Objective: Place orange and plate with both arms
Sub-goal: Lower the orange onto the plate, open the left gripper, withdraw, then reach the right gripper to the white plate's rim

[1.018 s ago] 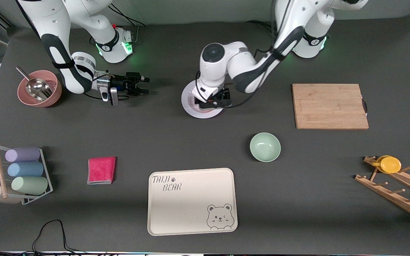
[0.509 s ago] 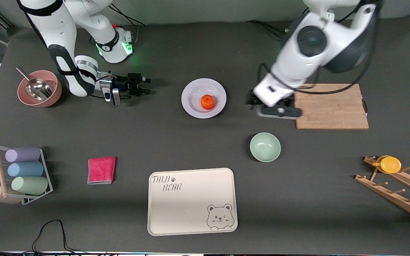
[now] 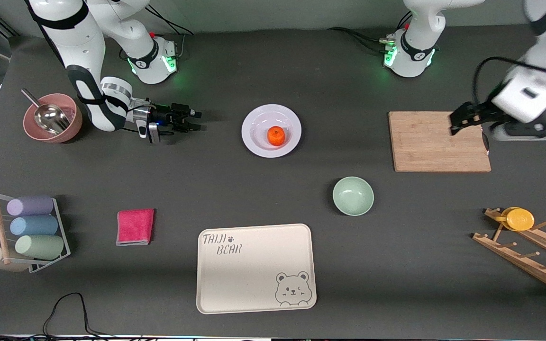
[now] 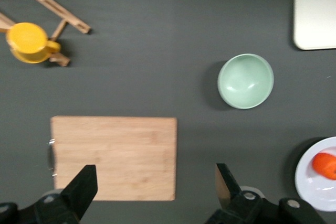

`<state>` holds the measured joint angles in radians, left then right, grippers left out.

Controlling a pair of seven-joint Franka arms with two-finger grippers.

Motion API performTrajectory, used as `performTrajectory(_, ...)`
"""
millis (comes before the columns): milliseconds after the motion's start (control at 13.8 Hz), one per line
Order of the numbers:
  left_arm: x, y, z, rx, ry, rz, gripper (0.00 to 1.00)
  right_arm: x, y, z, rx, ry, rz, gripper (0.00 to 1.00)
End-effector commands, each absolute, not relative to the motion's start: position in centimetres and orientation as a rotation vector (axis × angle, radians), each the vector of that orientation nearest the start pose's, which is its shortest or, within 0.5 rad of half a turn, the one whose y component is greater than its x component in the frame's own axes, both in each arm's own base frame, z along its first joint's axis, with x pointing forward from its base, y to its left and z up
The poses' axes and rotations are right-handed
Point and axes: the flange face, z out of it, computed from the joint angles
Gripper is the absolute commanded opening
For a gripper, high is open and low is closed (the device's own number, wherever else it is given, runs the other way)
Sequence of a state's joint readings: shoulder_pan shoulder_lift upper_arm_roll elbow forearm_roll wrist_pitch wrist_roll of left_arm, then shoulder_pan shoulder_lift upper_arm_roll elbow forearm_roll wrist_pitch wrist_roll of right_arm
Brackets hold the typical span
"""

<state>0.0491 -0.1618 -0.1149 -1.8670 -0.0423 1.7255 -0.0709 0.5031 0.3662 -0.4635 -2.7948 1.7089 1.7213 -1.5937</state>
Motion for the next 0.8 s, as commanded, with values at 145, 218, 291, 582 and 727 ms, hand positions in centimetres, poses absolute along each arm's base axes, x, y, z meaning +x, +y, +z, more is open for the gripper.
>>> performTrajectory(145,50.3,-2.2,61.3,-3.062,0.167,0.011,1.00,27.7,8.4,10.5,-1.861,0.004,-0.116,0.52)
performTrajectory(218,50.9,-1.3,61.2,-3.074,0.146,0.047,1.00,27.7,8.5,10.5,-1.860,0.007,-0.119,0.45)
performTrajectory(291,51.3,-0.7,61.3,-3.077,0.138,0.066,1.00,27.7,8.5,10.4,-1.863,0.009,-0.115,0.44)
performTrajectory(582,51.2,-0.4,61.3,-3.075,0.132,0.083,1.00,27.5,11.8,9.9,-1.836,0.032,-0.129,0.36)
performTrajectory(727,51.2,-0.4,61.2,-3.075,0.135,0.086,1.00,27.5,14.1,9.6,-1.826,0.046,-0.141,0.37)
